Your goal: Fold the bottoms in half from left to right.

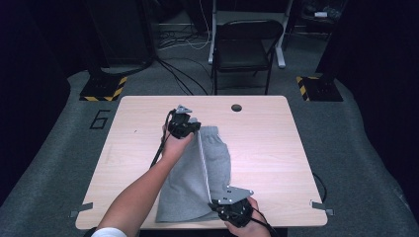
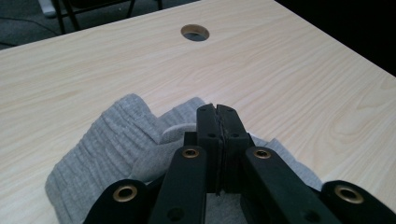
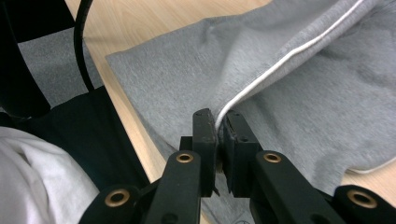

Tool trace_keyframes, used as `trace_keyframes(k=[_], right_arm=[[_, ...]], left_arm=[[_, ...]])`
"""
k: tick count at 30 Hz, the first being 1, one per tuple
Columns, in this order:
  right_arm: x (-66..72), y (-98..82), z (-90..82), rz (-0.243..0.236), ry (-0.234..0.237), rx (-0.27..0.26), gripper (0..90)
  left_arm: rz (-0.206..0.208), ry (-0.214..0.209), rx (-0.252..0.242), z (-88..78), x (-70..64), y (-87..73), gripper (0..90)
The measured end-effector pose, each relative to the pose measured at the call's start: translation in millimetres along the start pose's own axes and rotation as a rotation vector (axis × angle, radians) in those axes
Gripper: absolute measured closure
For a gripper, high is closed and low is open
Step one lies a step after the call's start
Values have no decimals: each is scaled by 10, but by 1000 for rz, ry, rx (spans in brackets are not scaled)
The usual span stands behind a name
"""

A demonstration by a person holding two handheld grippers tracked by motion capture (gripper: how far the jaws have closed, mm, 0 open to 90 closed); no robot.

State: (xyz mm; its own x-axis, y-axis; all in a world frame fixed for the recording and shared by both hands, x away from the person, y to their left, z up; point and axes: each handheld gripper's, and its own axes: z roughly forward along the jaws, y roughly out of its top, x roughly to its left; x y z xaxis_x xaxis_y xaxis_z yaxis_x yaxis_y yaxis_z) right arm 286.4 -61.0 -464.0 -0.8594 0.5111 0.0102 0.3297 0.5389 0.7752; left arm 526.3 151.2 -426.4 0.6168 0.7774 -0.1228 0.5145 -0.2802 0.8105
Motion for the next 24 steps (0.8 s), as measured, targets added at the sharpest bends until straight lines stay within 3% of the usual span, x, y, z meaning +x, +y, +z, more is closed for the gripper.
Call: trace_keyframes(k=[8,12,13,14,19,21,22,24], right_arm=[[-12,-43,-124,9,-27,3,840],[-16,-88,-185,8,-36,12,839],[-23,-101,-191,7,-35,16,839],[-25,-115,-194,15,-36,25,839],[-39,-199,-224,31,-49,59,839],[-54,-210,-232,30,-54,61,839],[-82,-228,-246,64,-49,55,840],[-104,-240,-259,80,-50,45,839]], left_arm=[[8,-29,-4,191,-174,140,893],[27,-39,11,314,-286,144,893],[14,-35,11,355,-316,133,892],[23,-32,22,388,-322,124,893],[-5,-32,36,525,-332,97,893],[11,-22,49,555,-341,94,893],[6,-22,47,573,-348,88,893],[-2,-25,46,601,-348,79,893]])
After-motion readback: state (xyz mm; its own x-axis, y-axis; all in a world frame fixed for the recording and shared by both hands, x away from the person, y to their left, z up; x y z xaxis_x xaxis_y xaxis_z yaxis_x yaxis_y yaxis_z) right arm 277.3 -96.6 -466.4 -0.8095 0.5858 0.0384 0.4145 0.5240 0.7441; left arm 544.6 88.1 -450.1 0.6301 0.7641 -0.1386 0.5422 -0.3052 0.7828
